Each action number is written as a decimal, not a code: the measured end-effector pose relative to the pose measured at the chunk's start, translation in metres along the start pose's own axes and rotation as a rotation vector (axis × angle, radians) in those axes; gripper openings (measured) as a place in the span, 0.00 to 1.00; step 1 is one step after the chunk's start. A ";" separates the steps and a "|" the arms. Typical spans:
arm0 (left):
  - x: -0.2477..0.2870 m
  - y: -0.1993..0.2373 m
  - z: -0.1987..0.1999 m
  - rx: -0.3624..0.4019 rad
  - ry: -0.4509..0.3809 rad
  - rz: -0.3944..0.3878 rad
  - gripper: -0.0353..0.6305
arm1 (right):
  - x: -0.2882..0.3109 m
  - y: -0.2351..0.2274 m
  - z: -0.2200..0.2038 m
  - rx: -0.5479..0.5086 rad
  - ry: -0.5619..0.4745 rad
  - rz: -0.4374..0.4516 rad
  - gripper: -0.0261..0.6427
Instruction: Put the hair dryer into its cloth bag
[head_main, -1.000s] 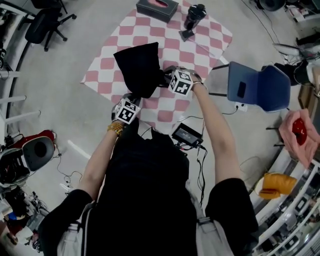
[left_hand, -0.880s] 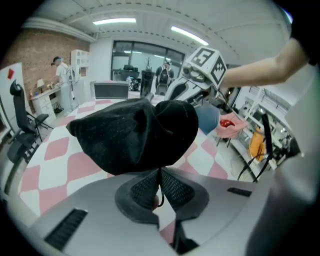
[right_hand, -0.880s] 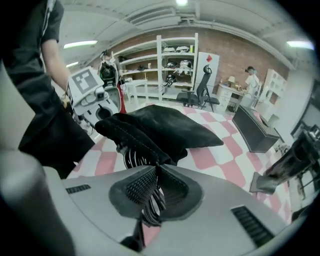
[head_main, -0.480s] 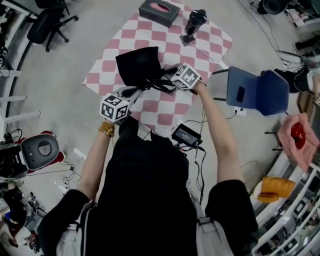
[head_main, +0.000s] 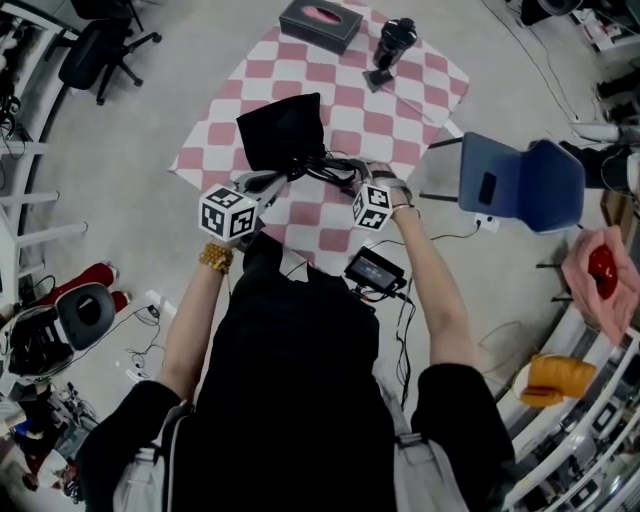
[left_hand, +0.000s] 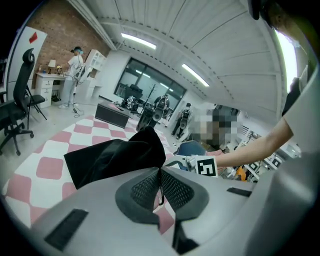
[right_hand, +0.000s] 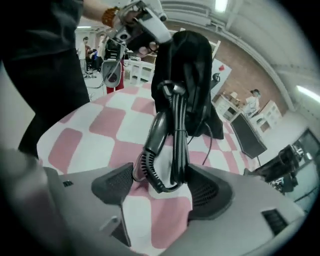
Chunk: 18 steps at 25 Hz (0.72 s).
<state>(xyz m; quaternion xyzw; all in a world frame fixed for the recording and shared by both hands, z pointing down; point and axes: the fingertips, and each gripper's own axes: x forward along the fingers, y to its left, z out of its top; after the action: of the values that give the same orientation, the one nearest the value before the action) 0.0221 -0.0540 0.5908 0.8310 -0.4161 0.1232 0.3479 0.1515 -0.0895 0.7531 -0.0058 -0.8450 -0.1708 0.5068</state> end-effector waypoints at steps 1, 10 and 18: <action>0.001 -0.001 0.000 -0.006 -0.002 -0.004 0.09 | 0.003 -0.002 -0.001 0.010 0.014 0.001 0.52; 0.018 -0.020 -0.026 0.130 0.120 -0.036 0.09 | -0.011 -0.003 0.029 0.267 -0.100 0.071 0.29; 0.011 -0.011 -0.039 0.230 0.200 -0.033 0.09 | -0.061 -0.030 0.095 0.336 -0.231 0.022 0.23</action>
<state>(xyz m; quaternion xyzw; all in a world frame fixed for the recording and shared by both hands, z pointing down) 0.0408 -0.0299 0.6190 0.8558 -0.3487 0.2463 0.2923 0.0948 -0.0798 0.6520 0.0501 -0.9139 -0.0201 0.4022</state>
